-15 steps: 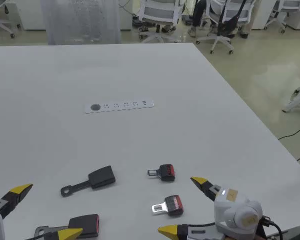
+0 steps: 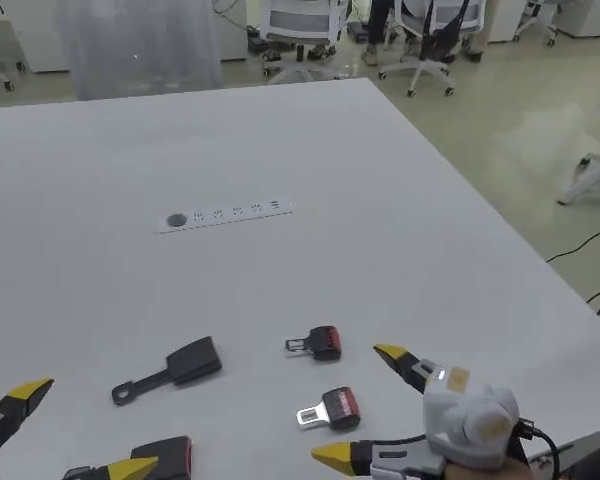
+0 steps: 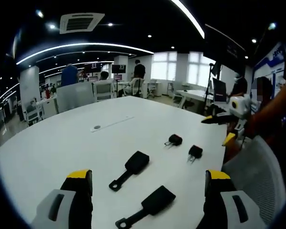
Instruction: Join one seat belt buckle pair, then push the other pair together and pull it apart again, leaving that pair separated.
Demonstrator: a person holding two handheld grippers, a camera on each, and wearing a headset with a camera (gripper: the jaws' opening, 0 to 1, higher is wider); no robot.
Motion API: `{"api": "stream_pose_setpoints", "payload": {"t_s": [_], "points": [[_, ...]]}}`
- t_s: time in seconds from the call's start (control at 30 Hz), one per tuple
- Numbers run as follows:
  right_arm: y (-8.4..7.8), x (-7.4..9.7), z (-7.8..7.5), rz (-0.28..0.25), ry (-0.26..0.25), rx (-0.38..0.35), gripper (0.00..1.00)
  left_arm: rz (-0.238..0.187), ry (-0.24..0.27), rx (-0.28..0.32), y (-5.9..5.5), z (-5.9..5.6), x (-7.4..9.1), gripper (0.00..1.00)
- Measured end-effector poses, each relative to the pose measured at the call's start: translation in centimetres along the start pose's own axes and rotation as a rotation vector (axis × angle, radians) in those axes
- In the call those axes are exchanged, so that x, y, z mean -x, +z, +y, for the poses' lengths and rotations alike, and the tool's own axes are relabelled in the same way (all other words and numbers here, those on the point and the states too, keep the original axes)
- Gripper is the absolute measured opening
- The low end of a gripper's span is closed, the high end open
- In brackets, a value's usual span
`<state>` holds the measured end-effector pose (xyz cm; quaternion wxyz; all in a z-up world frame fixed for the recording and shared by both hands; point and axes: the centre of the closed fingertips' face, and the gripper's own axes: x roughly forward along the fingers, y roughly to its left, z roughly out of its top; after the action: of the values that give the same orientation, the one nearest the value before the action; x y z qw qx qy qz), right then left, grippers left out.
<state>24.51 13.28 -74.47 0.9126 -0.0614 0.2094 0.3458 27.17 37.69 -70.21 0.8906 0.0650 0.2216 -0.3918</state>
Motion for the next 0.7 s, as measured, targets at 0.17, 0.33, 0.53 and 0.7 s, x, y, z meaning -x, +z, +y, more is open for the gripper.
{"api": "stream_pose_setpoints", "payload": {"t_s": [0.17, 0.33, 0.53, 0.7], "points": [[0.19, -0.07, -0.14, -0.01, 0.008, 0.006, 1.0, 0.014, 0.005, 0.008, -0.28, -0.1, 0.14, 1.0], [0.18, -0.14, -0.3, -0.016, 0.011, 0.003, 1.0, 0.018, 0.007, 0.007, -0.04, -0.28, 0.0, 1.0], [0.08, -0.29, -0.31, -0.018, 0.018, 0.003, 1.0, 0.02, 0.012, 0.002, -0.1, 0.18, -0.14, 1.0], [0.29, -0.38, -0.31, -0.025, 0.019, 0.008, 1.0, 0.024, 0.013, 0.003, -0.36, 0.35, -0.24, 1.0]]}}
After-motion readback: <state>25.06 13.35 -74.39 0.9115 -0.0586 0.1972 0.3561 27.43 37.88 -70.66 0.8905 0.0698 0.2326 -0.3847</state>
